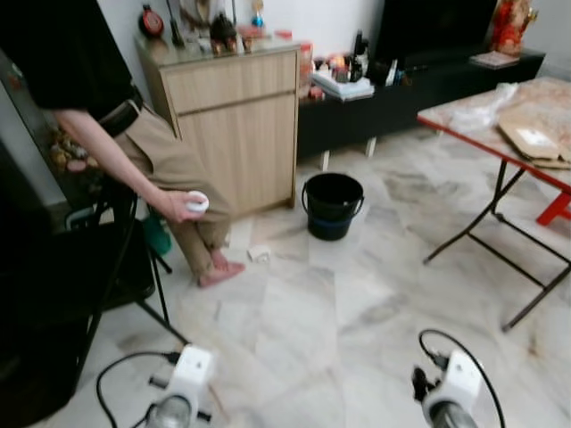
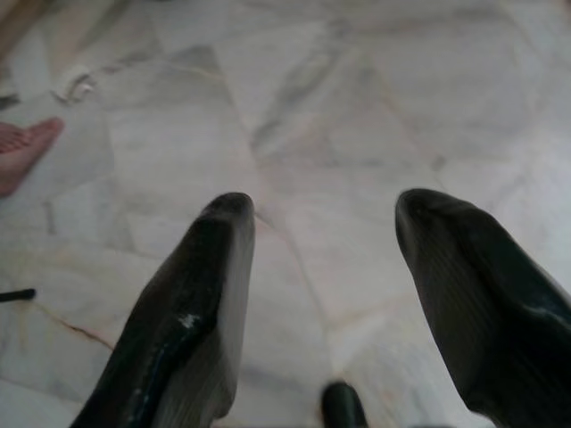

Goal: Picking trash to rubbish bin

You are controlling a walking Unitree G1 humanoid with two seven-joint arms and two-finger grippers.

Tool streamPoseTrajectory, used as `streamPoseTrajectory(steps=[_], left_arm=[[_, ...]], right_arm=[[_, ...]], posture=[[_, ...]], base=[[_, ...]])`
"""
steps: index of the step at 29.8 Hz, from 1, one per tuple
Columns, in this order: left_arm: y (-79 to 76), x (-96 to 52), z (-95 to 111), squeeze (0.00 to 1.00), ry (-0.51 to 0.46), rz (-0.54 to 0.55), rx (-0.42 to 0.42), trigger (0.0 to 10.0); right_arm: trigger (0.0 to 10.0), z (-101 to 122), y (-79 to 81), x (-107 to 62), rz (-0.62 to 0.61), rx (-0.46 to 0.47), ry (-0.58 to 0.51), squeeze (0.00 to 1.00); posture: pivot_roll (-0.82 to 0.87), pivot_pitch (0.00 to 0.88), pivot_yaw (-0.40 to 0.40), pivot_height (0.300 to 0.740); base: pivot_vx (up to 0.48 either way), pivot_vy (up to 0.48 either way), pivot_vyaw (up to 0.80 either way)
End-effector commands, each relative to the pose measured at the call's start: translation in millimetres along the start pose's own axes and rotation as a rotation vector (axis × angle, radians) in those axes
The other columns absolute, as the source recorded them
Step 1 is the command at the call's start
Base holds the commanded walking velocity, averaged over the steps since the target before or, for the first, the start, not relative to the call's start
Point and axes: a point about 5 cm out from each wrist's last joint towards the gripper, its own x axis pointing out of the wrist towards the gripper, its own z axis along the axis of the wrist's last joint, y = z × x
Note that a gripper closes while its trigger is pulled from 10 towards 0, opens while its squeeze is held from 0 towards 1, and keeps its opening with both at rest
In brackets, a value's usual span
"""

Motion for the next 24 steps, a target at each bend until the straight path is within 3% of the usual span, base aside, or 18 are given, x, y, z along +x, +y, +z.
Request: streamPoseTrajectory(steps=[1,12,24], left_arm=[[11.4,-1.0,-6.9,0.0,0.024,0.021,0.015,10.0],[12.6,-0.6,-5.7,0.0,0.022,0.021,0.025,10.0],[11.6,-1.3,-8.1,0.0,0.028,0.022,0.021,10.0]], right_arm=[[10.0,1.5,10.2,1.2,0.017,0.017,-0.012,0.0],[10.0,1.1,10.5,1.3,0.012,0.04,-0.008,0.0],[10.0,0.5,9.6,1.1,0.015,0.033,-0.003,0.0]], posture=[[0.17,0.0,-0.004,0.74],[0.18,0.0,-0.002,0.74],[0.19,0.0,-0.013,0.74]], base=[[0.266,0.0,0.0],[0.266,0.0,0.0],[0.267,0.0,-0.75]])
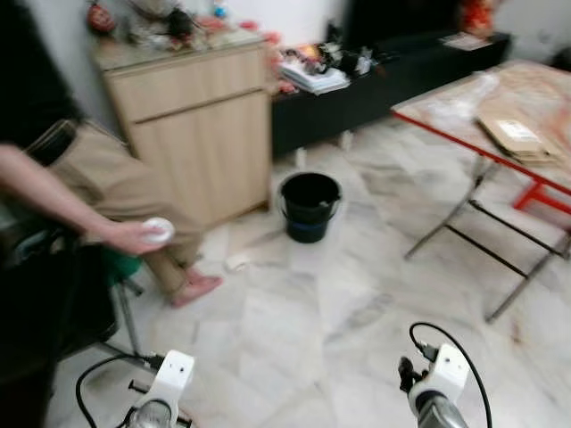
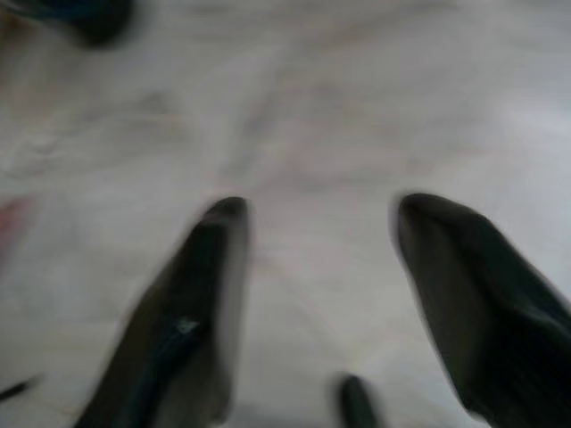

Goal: Picking trash to rubbish bin

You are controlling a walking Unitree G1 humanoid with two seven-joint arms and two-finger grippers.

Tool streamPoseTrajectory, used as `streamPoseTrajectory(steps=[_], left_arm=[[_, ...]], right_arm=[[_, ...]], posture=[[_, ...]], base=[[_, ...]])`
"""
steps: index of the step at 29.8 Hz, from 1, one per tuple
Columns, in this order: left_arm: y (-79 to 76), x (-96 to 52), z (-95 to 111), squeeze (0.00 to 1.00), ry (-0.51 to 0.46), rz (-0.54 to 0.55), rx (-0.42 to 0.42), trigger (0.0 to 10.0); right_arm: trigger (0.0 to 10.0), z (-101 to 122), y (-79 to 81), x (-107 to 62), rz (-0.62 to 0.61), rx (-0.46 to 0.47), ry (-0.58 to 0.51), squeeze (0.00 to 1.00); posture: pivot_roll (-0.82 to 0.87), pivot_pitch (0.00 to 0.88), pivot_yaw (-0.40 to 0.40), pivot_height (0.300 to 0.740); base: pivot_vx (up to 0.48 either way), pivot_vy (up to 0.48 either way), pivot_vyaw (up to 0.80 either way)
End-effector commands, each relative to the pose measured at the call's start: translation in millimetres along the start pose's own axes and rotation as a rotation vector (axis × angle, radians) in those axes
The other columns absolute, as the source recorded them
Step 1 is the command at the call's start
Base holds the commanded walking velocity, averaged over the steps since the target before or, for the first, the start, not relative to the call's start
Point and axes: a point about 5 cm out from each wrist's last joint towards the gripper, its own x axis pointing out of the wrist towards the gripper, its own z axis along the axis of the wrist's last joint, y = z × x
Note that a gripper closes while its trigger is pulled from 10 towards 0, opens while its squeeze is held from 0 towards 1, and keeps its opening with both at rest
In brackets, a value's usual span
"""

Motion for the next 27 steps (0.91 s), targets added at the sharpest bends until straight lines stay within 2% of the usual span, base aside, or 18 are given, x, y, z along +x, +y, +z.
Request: streamPoseTrajectory(steps=[1,14,18,27], left_arm=[[8.1,-1.8,-8.8,0.0,0.025,0.018,0.01,10.0],[7.9,-6.8,-24.2,0.0,0.05,0.018,0.014,10.0],[6.5,-9.2,-30.7,0.0,0.06,0.015,0.015,10.0],[5.0,-9.5,-31.1,0.0,0.061,0.017,0.008,10.0]], right_arm=[[10.0,5.0,13.5,2.4,0.034,0.004,-0.017,0.0],[10.0,-5.5,8.9,-1.4,0.032,-0.002,-0.004,0.0],[10.0,-12.9,3.1,-4.3,0.022,-0.005,0.009,0.0],[10.0,-13.1,0.1,-4.8,0.02,-0.015,0.011,0.0]], posture=[[0.19,0.0,-0.016,0.74],[0.2,0.0,-0.013,0.74],[0.21,0.0,-0.014,0.74],[0.21,0.0,-0.02,0.74]], base=[[0.262,0.0,0.0],[0.266,0.0,0.0],[0.269,0.0,0.0],[0.268,0.0,0.0]])
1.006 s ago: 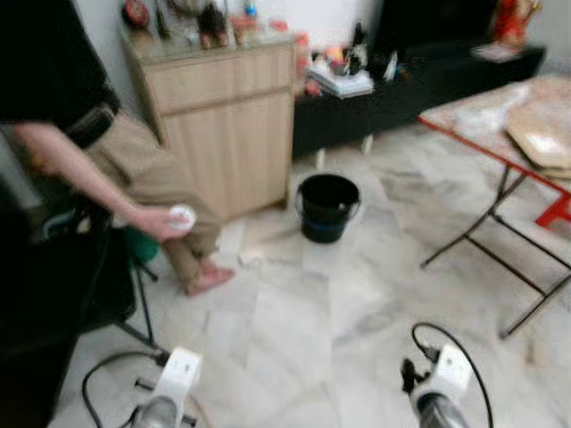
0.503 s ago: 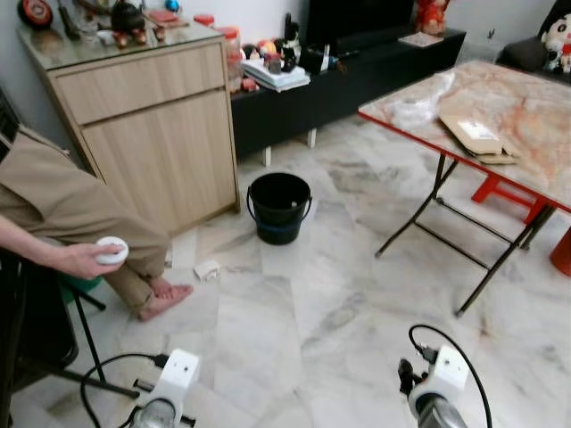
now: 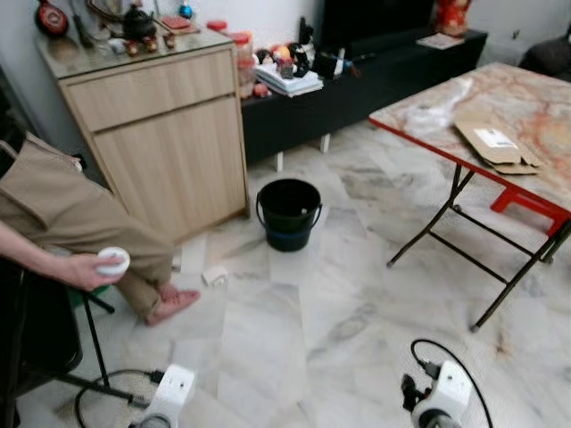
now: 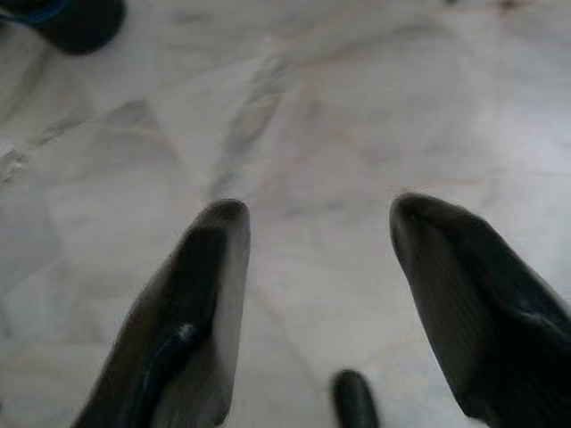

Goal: Picking trash to rubbish bin

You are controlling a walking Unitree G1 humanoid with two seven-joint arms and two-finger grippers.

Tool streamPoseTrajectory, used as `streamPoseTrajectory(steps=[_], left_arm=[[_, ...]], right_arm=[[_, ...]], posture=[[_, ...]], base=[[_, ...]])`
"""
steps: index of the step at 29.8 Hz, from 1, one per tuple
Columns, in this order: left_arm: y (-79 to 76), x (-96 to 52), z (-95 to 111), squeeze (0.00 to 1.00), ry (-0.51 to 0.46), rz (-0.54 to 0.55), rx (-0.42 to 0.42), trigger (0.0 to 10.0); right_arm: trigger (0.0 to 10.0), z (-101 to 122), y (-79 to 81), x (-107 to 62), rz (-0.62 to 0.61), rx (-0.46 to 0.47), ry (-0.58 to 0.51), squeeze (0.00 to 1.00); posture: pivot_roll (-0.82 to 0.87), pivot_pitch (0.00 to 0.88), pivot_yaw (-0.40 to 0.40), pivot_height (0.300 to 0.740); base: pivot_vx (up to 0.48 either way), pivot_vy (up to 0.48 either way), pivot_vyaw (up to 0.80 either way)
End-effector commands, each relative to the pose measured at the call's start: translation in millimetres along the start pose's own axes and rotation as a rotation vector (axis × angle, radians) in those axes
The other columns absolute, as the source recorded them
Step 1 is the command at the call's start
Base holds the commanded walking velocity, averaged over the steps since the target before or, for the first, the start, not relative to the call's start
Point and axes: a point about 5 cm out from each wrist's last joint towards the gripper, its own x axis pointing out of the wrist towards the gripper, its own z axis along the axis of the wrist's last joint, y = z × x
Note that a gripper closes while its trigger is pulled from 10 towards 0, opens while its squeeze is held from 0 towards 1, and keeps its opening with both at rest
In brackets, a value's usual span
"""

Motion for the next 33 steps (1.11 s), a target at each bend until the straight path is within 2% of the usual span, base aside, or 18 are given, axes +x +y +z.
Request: streamPoseTrajectory(steps=[1,12,16,33], left_arm=[[5.7,-0.9,-5.1,0.0,0.017,0.016,0.008,10.0],[4.4,0.4,-0.8,0.0,0.011,0.02,-0.005,10.0],[2.2,0.8,1.0,0.0,0.009,0.015,-0.003,10.0],[-0.9,1.3,3.1,0.0,0.006,0.011,-0.011,10.0]], right_arm=[[10.0,2.0,8.7,1.5,0.023,0.002,-0.006,0.0],[10.0,10.0,9.8,4.1,0.029,0.004,-0.019,0.0],[10.0,12.7,9.9,4.9,0.031,0.005,-0.022,0.0],[10.0,16.0,9.5,5.6,0.035,-0.023,-0.029,0.0]], posture=[[0.21,0.0,-0.034,0.74],[0.2,0.0,-0.045,0.74],[0.2,0.0,-0.048,0.74],[0.2,0.0,-0.065,0.74]], base=[[0.266,0.0,0.0],[0.287,0.0,0.0],[0.311,0.0,-0.8],[0.313,0.0,0.0]])
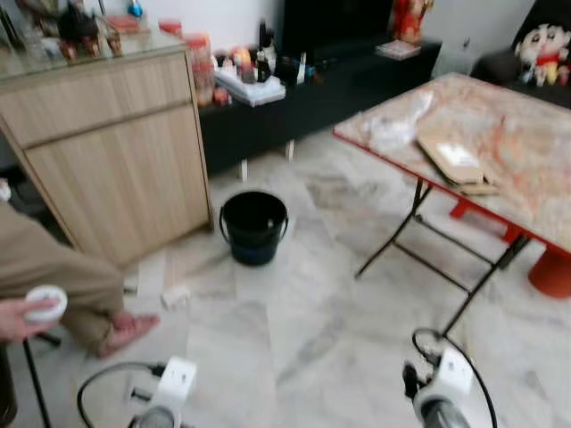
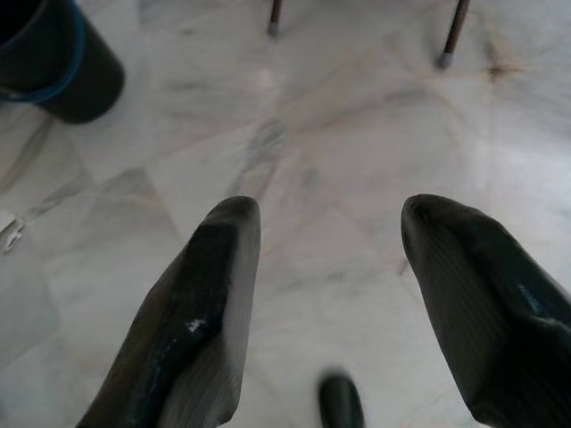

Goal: Picking trash to rubbish bin

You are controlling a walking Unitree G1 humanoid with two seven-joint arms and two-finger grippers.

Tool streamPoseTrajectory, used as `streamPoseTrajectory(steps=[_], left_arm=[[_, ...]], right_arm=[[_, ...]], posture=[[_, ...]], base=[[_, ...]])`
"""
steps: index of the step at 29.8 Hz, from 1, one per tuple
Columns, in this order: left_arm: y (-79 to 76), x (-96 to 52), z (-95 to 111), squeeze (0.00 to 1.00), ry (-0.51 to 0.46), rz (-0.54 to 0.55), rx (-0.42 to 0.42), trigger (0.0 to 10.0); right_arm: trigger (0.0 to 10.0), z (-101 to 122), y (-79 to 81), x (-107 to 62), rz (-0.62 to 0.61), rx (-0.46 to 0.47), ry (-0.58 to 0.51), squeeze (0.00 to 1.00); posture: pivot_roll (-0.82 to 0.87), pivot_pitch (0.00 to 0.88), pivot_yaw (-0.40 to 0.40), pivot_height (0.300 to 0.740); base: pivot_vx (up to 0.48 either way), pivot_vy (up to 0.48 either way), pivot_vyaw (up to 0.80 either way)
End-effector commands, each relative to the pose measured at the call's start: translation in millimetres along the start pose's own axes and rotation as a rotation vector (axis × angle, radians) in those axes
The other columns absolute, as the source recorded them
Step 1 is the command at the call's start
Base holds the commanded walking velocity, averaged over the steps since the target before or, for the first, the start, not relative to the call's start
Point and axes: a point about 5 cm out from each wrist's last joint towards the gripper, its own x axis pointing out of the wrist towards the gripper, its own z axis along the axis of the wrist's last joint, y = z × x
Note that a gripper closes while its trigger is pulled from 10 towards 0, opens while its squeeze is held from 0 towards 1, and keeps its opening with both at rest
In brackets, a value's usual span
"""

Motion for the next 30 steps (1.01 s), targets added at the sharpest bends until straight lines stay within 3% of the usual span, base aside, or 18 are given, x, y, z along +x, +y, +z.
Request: streamPoseTrajectory(steps=[1,7,19,22,30], left_arm=[[-5.9,0.7,4.5,0.0,-0.01,-0.013,-0.003,10.0],[-5.3,0.8,5.0,0.0,-0.009,-0.005,-0.016,10.0],[-5.1,0.3,2.5,0.0,-0.001,-0.002,-0.022,10.0],[-6.2,0.3,2.5,0.0,0.001,-0.003,-0.026,10.0],[-7.0,0.1,2.1,0.0,0.002,-0.002,-0.03,10.0]], right_arm=[[10.0,5.1,-5.2,0.6,-0.013,-0.017,-0.013,0.0],[10.0,6.2,-4.1,0.9,-0.015,-0.018,-0.022,0.0],[10.0,6.7,-6.3,0.8,-0.023,-0.024,-0.019,0.0],[10.0,7.6,-5.2,1.0,-0.01,-0.05,-0.022,0.0],[10.0,8.4,-5.9,1.2,-0.018,-0.022,-0.027,0.0]], posture=[[0.21,0.0,-0.067,0.74],[0.21,0.0,-0.074,0.74],[0.21,0.0,-0.076,0.74],[0.21,0.0,-0.081,0.74],[0.21,0.0,-0.081,0.74]], base=[[0.322,0.0,0.0],[0.32,0.0,0.48],[0.322,0.0,0.0],[0.322,0.0,0.8],[0.322,0.0,0.2]])
